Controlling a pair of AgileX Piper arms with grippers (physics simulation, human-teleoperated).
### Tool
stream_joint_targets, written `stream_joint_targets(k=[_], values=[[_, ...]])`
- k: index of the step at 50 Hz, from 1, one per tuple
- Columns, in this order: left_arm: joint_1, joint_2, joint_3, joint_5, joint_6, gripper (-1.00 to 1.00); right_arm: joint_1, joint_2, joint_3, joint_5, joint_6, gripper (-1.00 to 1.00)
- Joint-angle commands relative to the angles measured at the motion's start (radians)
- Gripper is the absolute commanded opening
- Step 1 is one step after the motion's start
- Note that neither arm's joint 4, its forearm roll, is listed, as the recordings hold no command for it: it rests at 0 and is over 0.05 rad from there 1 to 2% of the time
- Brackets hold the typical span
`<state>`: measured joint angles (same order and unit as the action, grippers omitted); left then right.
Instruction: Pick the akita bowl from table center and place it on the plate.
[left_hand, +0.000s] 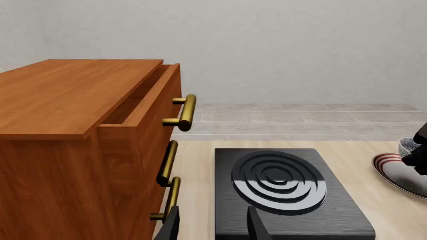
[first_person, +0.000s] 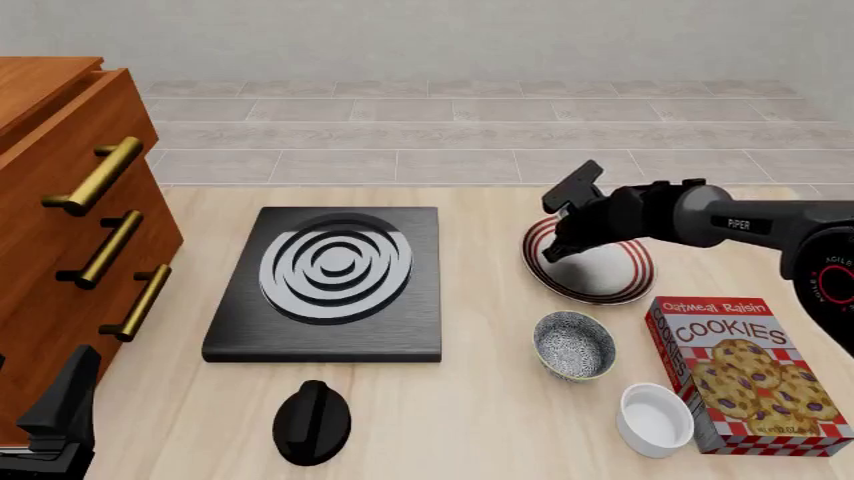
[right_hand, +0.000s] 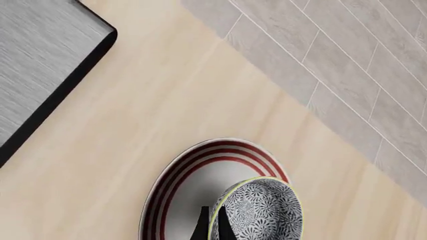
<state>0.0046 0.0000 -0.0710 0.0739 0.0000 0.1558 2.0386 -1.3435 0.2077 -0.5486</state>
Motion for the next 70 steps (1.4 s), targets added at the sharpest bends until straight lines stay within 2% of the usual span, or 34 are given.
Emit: stream_joint_targets(k=[1, 38, 39, 70], values=[[0.000, 0.000, 0.000, 0.000, 0.000, 1.00, 0.009, 0.002, -0.011, 0.000, 0.025, -1.00], [0.000, 0.000, 0.000, 0.000, 0.000, 1.00, 0.008, 0.016, -0.020, -0.018, 0.082, -1.00], [0.000, 0.000, 0.000, 0.000, 0.000, 1.00, 0.014, 0.010, -0.010, -0.022, 0.082, 1.00], [0.000, 0.000, 0.000, 0.000, 0.000, 1.00, 0.026, -0.013, 0.017, -0.035, 0.084, 1.00]])
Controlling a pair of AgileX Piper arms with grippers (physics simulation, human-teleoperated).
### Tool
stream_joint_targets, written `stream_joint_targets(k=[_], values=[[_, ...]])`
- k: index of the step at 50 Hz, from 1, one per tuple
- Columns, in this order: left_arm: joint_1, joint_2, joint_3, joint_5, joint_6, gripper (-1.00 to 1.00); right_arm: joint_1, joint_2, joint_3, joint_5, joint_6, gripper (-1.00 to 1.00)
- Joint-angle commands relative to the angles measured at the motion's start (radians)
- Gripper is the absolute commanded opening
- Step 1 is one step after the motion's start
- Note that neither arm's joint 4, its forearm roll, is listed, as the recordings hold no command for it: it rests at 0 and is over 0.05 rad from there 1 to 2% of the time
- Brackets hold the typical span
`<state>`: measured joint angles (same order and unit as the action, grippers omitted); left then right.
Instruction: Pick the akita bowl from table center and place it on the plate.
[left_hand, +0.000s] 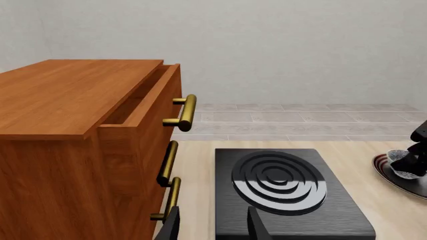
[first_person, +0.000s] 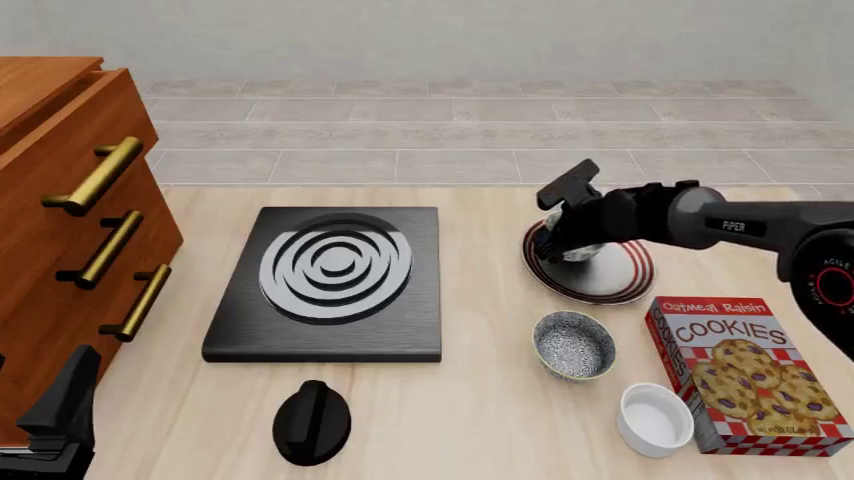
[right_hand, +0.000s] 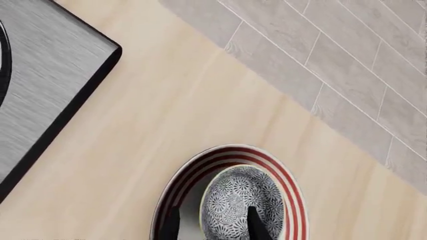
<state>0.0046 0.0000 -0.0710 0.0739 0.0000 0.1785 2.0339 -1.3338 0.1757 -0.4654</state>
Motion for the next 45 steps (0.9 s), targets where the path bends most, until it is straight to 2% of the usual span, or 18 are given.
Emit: stream_joint_targets(k=[1, 7, 8, 11, 12, 13, 14, 15, 16, 17, 18, 19, 21, 22, 26, 27, 31, 45], values=[[0.000, 0.000, 0.000, 0.000, 0.000, 1.00, 0.004, -0.009, 0.007, -0.003, 0.002, 1.00], [0.000, 0.000, 0.000, 0.000, 0.000, 1.00, 0.008, -0.047, 0.043, -0.049, -0.014, 1.00], [0.000, 0.000, 0.000, 0.000, 0.000, 1.00, -0.001, -0.085, 0.095, -0.116, -0.080, 1.00], [0.000, 0.000, 0.000, 0.000, 0.000, 1.00, 0.067, -0.278, 0.260, -0.288, -0.063, 1.00], [0.000, 0.000, 0.000, 0.000, 0.000, 1.00, 0.068, -0.340, 0.324, -0.392, -0.097, 1.00], [0.000, 0.000, 0.000, 0.000, 0.000, 1.00, 0.076, -0.385, 0.361, -0.446, -0.089, 1.00], [0.000, 0.000, 0.000, 0.000, 0.000, 1.00, 0.087, -0.489, 0.417, -0.526, -0.003, 1.00], [0.000, 0.000, 0.000, 0.000, 0.000, 1.00, 0.083, -0.527, 0.434, -0.537, 0.061, 1.00], [0.000, 0.000, 0.000, 0.000, 0.000, 1.00, 0.083, -0.527, 0.434, -0.537, 0.061, 1.00], [0.000, 0.000, 0.000, 0.000, 0.000, 1.00, 0.088, -0.631, 0.557, -0.658, 0.090, 1.00], [0.000, 0.000, 0.000, 0.000, 0.000, 1.00, 0.088, -0.632, 0.560, -0.660, 0.090, 1.00], [0.000, 0.000, 0.000, 0.000, 0.000, 1.00, 0.104, -0.677, 0.599, -0.666, 0.145, 1.00], [0.000, 0.000, 0.000, 0.000, 0.000, 1.00, 0.054, -0.724, 0.661, -0.756, 0.188, 1.00], [0.000, 0.000, 0.000, 0.000, 0.000, 1.00, 0.041, -0.761, 0.704, -0.784, 0.279, 1.00], [0.000, 0.000, 0.000, 0.000, 0.000, 1.00, 0.009, -0.777, 0.802, -0.889, 0.339, 1.00], [0.000, 0.000, 0.000, 0.000, 0.000, 1.00, -0.035, -0.776, 0.819, -0.938, 0.370, 1.00], [0.000, 0.000, 0.000, 0.000, 0.000, 1.00, -0.024, -0.807, 0.835, -0.939, 0.415, 1.00], [0.000, 0.000, 0.000, 0.000, 0.000, 1.00, -0.009, -0.826, 0.803, -0.890, 0.372, 1.00]])
